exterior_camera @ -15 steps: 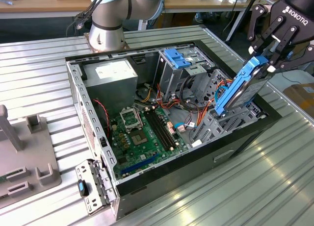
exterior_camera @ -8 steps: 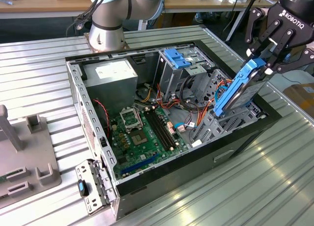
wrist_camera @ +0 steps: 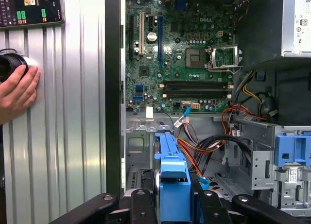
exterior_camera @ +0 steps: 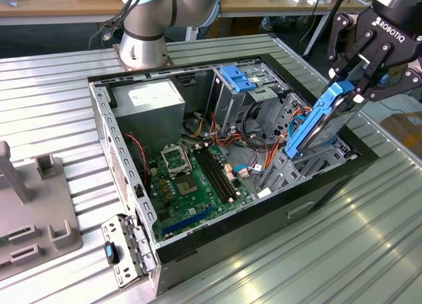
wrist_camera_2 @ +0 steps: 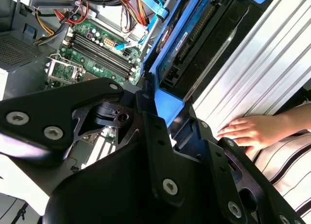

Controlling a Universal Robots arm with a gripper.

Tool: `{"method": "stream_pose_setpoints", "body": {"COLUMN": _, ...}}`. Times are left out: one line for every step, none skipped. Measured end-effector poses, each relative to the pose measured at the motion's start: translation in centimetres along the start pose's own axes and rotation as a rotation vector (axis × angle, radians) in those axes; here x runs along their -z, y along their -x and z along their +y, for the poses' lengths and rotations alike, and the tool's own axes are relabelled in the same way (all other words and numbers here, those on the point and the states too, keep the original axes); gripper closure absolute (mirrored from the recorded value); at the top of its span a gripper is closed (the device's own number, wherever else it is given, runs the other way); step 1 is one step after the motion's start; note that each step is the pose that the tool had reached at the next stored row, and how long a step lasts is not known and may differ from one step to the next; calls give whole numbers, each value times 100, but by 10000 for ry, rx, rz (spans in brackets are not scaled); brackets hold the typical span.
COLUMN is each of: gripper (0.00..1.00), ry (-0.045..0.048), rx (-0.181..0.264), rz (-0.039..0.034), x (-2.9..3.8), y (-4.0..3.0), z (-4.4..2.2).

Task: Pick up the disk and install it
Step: 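Pick up the disk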

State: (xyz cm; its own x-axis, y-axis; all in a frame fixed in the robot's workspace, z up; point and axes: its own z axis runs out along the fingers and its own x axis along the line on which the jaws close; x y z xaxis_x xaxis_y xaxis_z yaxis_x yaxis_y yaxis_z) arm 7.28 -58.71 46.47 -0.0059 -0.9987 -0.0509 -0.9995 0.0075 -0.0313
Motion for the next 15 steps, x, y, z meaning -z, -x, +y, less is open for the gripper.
{"method": "stream_pose_setpoints", "body": {"gripper": 63, "ry": 0, "rx": 0, "rz": 4, "x": 1, "y": 5, "z": 1}}
{"method": "stream_pose_setpoints", "body": {"gripper": 63, "ry": 0, "rx": 0, "rz": 1, "x": -1, "y": 9, "z": 1}}
{"method": "stream_pose_setpoints", "body": {"gripper": 63, "ry": 1, "rx": 1, "rz": 1, "x": -3, "y": 13, "z": 1}}
{"method": "stream_pose_setpoints", "body": {"gripper": 63, "ry": 1, "rx": 0, "rz": 1, "x": -10, "y": 13, "z": 2}}
{"method": "stream_pose_setpoints", "body": {"gripper": 63, "ry": 1, "rx": 0, "rz": 1, "x": -16, "y": 13, "z": 2}}
{"method": "stream_pose_setpoints", "body": {"gripper": 63, "ry": 1, "rx": 1, "rz": 2, "x": -25, "y": 13, "z": 2}}
{"method": "stream_pose_setpoints", "body": {"gripper": 63, "ry": 1, "rx": 0, "rz": 2, "x": -32, "y": 12, "z": 3}}
{"method": "stream_pose_setpoints", "body": {"gripper": 63, "ry": 1, "rx": 0, "rz": 2, "x": -47, "y": 12, "z": 3}}
{"method": "stream_pose_setpoints", "body": {"gripper": 63, "ry": 1, "rx": 0, "rz": 2, "x": -51, "y": 11, "z": 3}}
{"method": "stream_pose_setpoints", "body": {"gripper": 63, "ry": 1, "rx": 1, "rz": 2, "x": -51, "y": 11, "z": 3}}
{"method": "stream_pose_setpoints", "body": {"gripper": 63, "ry": 1, "rx": 0, "rz": 2, "x": -51, "y": 11, "z": 3}}
{"method": "stream_pose_setpoints", "body": {"gripper": 63, "ry": 0, "rx": 0, "rz": -2, "x": -57, "y": 11, "z": 3}}
{"method": "stream_pose_setpoints", "body": {"gripper": 63, "ry": 1, "rx": 0, "rz": 0, "x": -70, "y": 10, "z": 4}}
{"method": "stream_pose_setpoints", "body": {"gripper": 63, "ry": 0, "rx": 0, "rz": 0, "x": -70, "y": 10, "z": 4}}
{"method": "stream_pose_setpoints", "body": {"gripper": 63, "ry": 1, "rx": 0, "rz": 1, "x": -70, "y": 10, "z": 4}}
